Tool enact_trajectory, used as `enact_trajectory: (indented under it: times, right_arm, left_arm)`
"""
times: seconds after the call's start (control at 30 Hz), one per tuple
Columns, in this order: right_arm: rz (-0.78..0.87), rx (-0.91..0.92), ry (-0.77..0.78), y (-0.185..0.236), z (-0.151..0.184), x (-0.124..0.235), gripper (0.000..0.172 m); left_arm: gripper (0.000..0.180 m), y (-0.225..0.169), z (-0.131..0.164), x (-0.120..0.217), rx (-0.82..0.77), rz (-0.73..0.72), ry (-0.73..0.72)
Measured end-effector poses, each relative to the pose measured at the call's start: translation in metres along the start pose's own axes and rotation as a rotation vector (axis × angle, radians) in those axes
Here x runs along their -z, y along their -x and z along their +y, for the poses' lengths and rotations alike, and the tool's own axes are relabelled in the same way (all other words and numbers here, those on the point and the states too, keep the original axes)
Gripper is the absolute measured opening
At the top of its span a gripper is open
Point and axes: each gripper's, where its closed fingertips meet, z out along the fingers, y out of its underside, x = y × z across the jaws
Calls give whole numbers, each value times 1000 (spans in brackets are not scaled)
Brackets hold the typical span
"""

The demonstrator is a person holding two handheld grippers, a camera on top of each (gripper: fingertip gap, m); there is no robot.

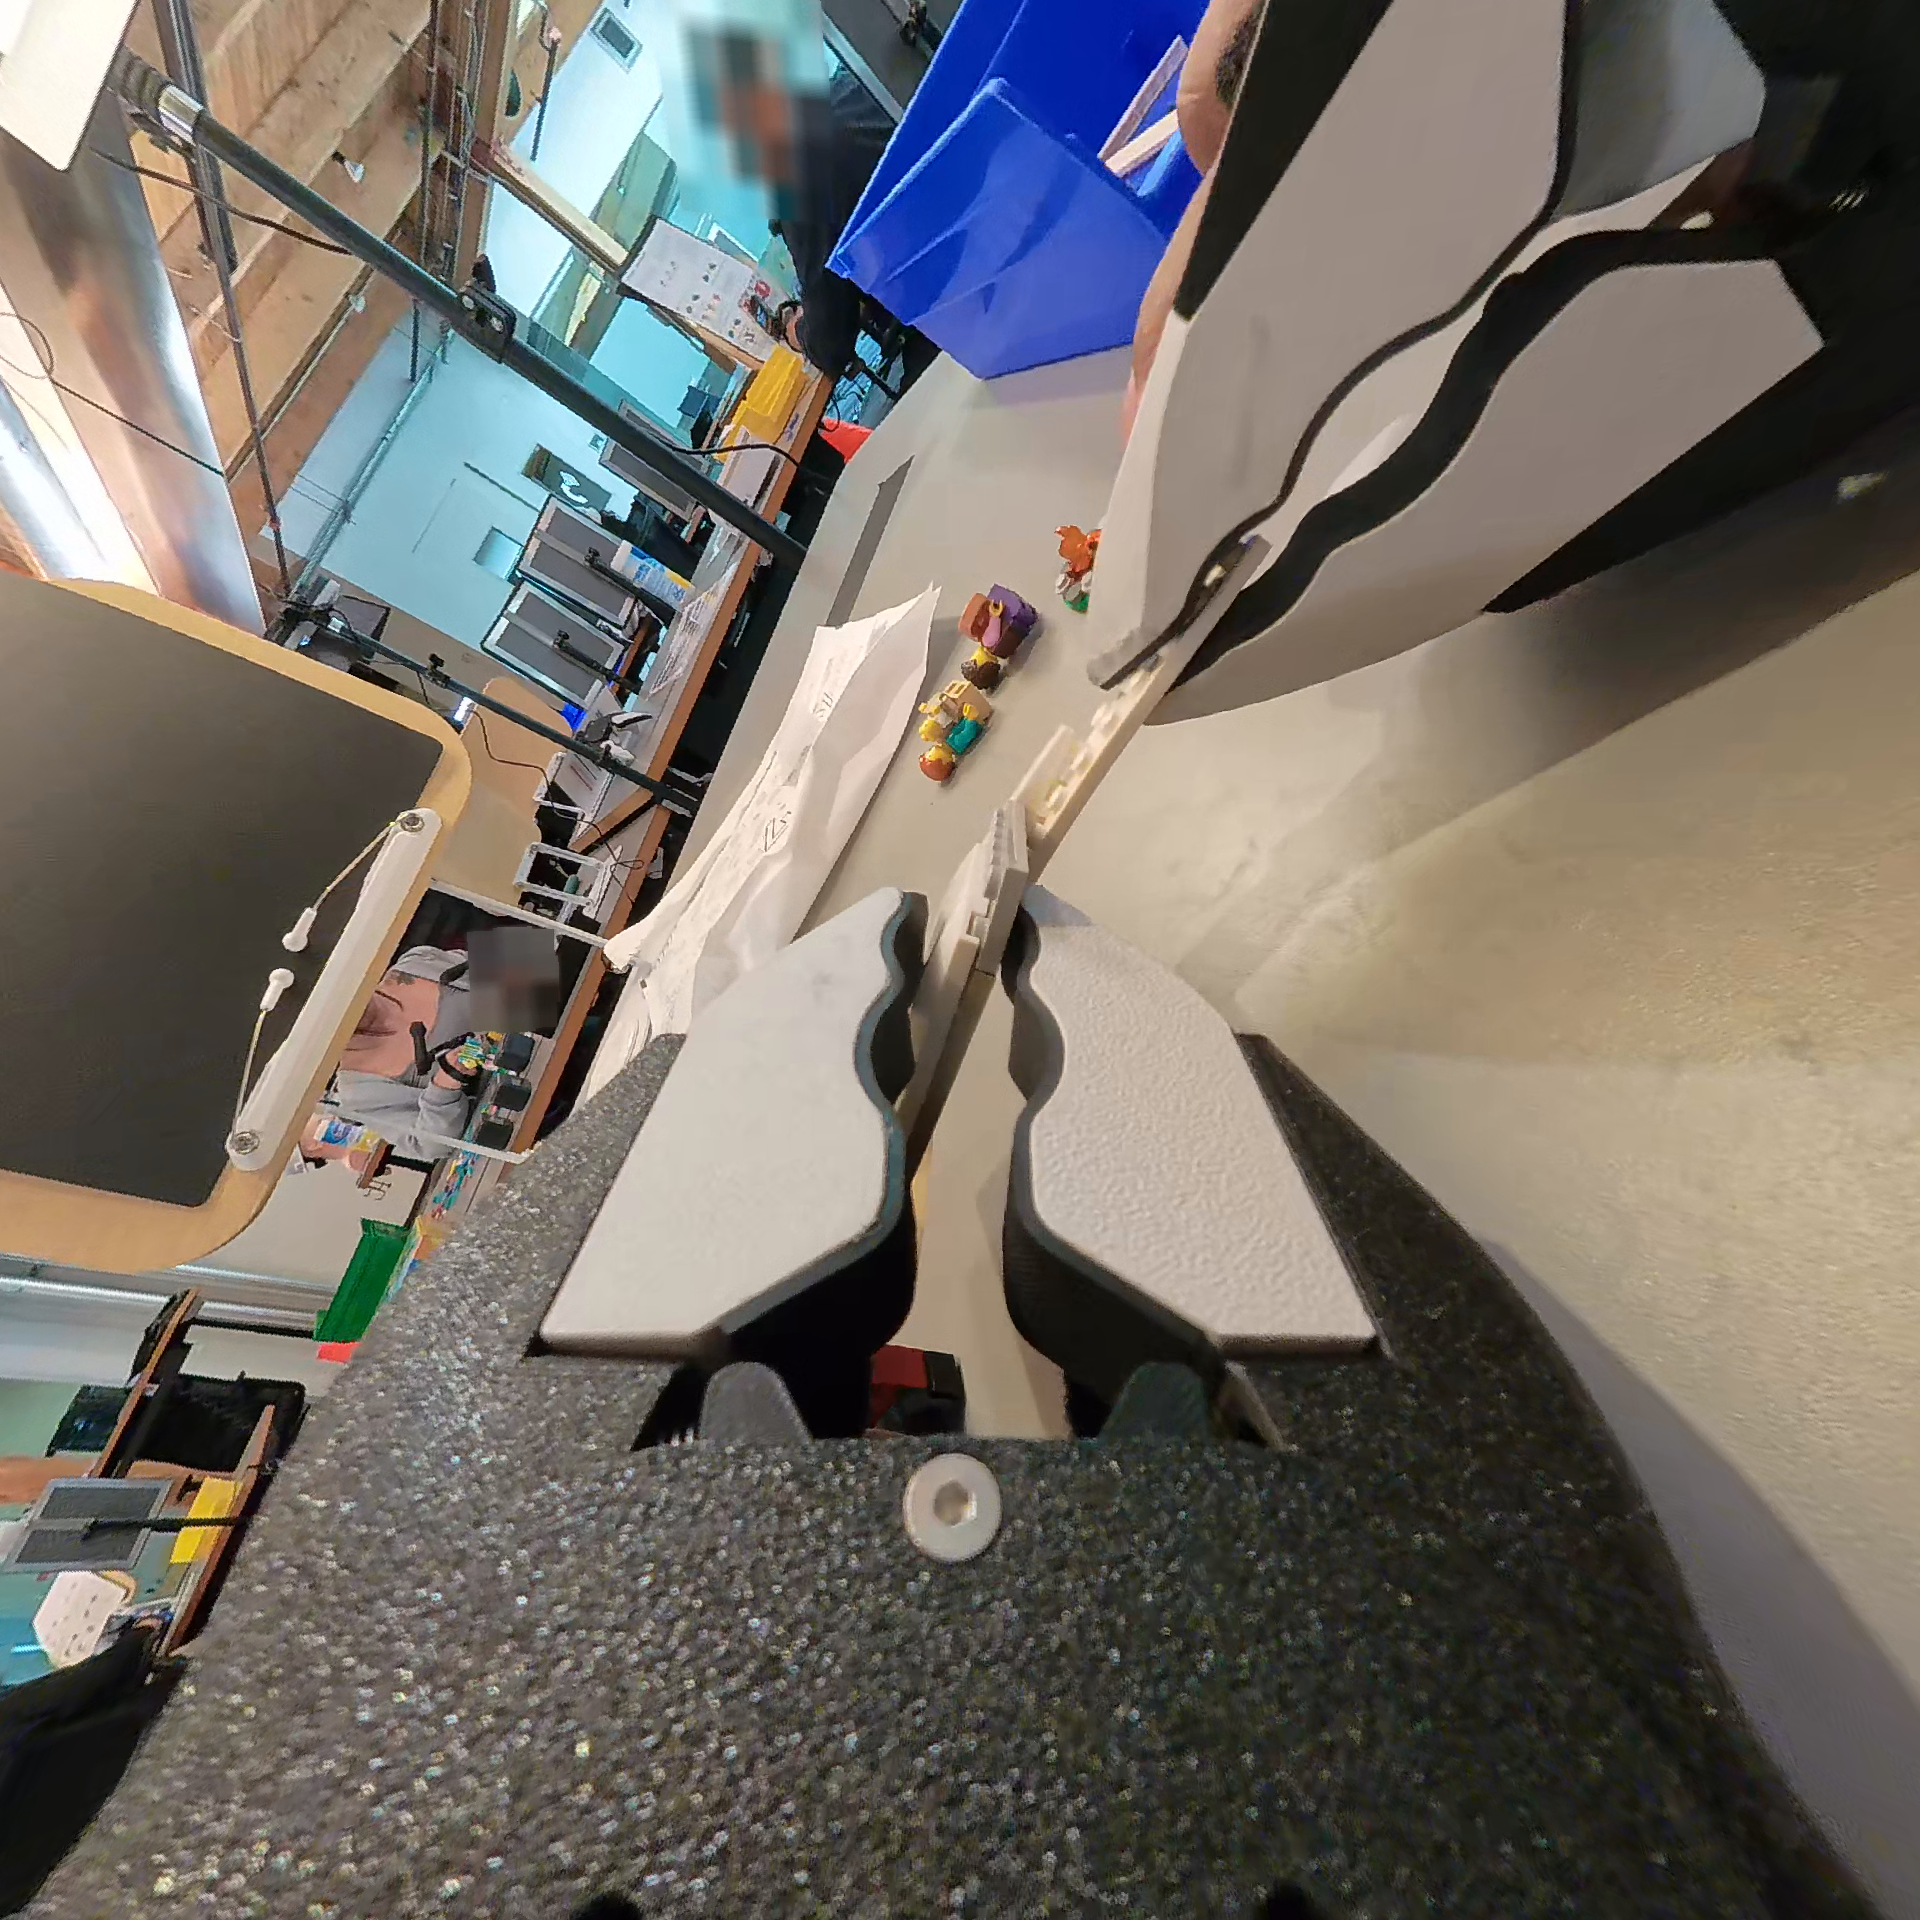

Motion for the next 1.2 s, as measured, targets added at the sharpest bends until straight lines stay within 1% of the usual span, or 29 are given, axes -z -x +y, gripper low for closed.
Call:
enact_trajectory:
  times: [0.47, 1.2]
  right_arm:
    - [-23, 44, 8, 7, 3, 2, 5]
    - [-17, 123, 58, 11, 8, 2, 5]
  left_arm:
    - [15, -4, 4, -2, 11, 30, 14]
    - [15, -9, 12, -7, 130, 95, 53]
